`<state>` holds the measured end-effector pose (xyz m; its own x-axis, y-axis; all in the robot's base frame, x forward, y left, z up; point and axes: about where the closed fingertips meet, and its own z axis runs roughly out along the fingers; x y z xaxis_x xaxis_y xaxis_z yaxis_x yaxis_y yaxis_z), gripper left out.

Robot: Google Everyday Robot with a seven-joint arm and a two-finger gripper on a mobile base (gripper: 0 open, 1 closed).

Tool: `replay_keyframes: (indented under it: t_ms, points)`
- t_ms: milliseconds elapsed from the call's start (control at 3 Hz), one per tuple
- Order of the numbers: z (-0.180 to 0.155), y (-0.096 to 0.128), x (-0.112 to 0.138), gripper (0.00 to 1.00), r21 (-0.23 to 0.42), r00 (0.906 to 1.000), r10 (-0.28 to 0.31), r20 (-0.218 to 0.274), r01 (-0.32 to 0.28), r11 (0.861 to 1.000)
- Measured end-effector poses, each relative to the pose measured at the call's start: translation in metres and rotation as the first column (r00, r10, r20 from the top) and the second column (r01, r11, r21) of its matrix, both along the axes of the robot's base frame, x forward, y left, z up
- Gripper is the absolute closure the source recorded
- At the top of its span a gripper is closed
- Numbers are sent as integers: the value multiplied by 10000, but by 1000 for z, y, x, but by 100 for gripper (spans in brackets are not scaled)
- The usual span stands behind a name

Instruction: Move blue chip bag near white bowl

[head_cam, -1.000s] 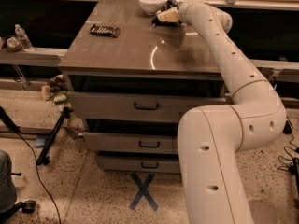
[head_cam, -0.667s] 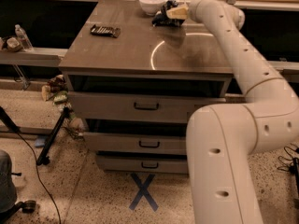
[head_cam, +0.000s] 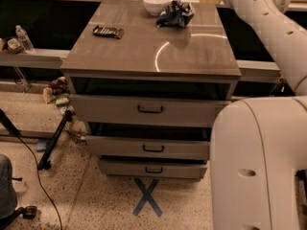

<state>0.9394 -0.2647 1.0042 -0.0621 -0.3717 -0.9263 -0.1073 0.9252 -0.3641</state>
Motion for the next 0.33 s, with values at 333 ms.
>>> replay_keyframes:
  t_ms: [333]
  points:
    - [-11, -23, -13, 0, -138, 9985, -482, -247, 478, 9988]
